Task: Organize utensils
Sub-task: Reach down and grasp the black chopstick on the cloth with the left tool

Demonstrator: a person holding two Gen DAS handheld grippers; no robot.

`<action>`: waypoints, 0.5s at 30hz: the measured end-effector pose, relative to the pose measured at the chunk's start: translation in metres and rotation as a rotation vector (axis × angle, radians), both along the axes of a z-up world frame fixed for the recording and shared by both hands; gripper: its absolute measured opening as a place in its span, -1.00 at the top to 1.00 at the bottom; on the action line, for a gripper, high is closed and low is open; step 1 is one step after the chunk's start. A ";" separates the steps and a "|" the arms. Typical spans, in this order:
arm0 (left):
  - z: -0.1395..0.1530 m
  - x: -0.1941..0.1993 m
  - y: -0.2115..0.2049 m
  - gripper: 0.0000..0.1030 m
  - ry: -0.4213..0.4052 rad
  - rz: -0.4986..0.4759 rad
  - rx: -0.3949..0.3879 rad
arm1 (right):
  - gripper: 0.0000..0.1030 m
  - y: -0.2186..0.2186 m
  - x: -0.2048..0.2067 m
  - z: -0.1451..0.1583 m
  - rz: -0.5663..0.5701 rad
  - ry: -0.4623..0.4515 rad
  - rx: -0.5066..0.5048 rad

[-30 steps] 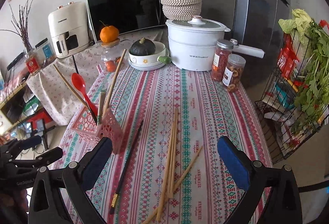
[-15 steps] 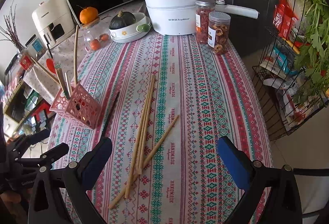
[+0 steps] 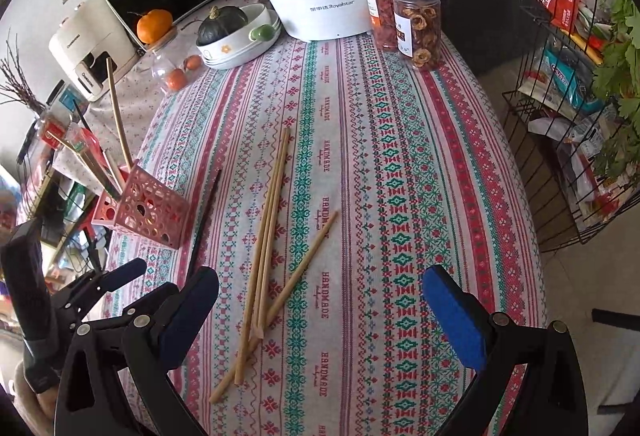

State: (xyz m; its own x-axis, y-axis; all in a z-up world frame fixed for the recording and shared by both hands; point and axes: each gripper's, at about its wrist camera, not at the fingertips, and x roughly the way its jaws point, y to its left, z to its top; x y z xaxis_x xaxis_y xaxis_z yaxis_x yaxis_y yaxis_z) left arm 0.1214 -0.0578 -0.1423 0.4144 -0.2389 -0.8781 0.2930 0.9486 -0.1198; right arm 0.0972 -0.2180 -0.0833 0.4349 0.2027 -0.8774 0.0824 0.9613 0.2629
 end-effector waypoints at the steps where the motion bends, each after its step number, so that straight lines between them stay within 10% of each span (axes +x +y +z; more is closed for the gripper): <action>1: -0.006 0.002 -0.001 0.07 0.000 -0.001 0.014 | -0.99 0.000 0.000 0.000 0.002 -0.001 0.004; 9: -0.035 0.012 -0.005 0.79 -0.006 0.002 0.093 | -0.99 0.004 0.000 0.000 0.024 0.000 0.017; 15: -0.035 -0.002 0.002 0.86 0.101 -0.057 0.064 | -0.99 0.005 0.001 -0.006 0.034 0.018 -0.004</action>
State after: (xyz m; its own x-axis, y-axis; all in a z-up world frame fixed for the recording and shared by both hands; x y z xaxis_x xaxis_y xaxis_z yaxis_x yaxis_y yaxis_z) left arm 0.1193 -0.0554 -0.1771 0.3107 -0.2016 -0.9289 0.3360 0.9375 -0.0911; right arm 0.0986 -0.2131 -0.0889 0.4120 0.2132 -0.8859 0.0547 0.9647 0.2576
